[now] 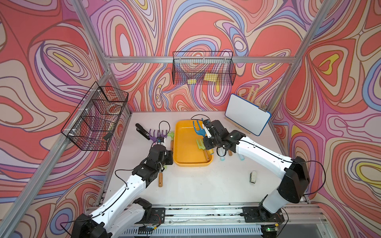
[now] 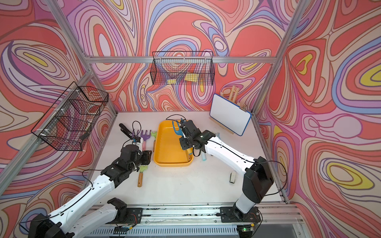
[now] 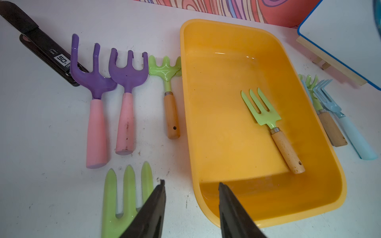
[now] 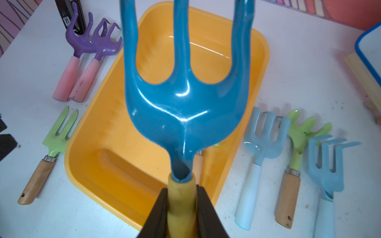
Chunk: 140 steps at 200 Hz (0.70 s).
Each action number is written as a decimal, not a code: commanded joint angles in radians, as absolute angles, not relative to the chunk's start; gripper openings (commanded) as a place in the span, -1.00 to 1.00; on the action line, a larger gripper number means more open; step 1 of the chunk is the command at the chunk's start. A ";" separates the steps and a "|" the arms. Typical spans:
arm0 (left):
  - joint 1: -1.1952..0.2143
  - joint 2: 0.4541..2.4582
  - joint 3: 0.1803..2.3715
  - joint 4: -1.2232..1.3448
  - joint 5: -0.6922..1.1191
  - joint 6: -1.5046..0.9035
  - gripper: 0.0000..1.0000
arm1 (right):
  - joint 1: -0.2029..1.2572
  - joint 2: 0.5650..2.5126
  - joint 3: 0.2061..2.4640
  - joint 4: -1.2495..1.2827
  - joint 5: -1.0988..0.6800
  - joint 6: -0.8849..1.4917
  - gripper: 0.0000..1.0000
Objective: Take the hand rake out of the storage box
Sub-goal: Pick up the rake from the storage box, then place the rake at the center of the board.
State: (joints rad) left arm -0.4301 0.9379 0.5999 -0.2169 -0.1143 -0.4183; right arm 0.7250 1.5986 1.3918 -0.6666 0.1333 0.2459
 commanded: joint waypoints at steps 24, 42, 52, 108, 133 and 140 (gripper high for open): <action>-0.424 0.945 0.595 -0.198 -0.087 -0.416 -0.07 | 0.716 1.481 1.270 -0.716 0.219 0.311 -0.70; -0.423 0.951 0.597 -0.191 -0.075 -0.417 -0.07 | 0.713 1.439 1.216 -0.734 0.229 0.349 -0.69; -0.424 0.956 0.595 -0.186 -0.068 -0.418 -0.07 | 0.713 1.421 1.187 -0.741 0.236 0.374 -0.69; -0.425 0.965 0.605 -0.184 -0.032 -0.422 -0.08 | 0.699 1.339 1.022 -0.745 0.276 0.503 -0.69; -0.425 0.962 0.603 -0.180 -0.018 -0.427 -0.08 | 0.692 1.320 0.969 -0.742 0.272 0.538 -0.69; -0.425 0.963 0.603 -0.178 -0.015 -0.427 -0.08 | 0.692 1.316 0.956 -0.743 0.267 0.547 -0.69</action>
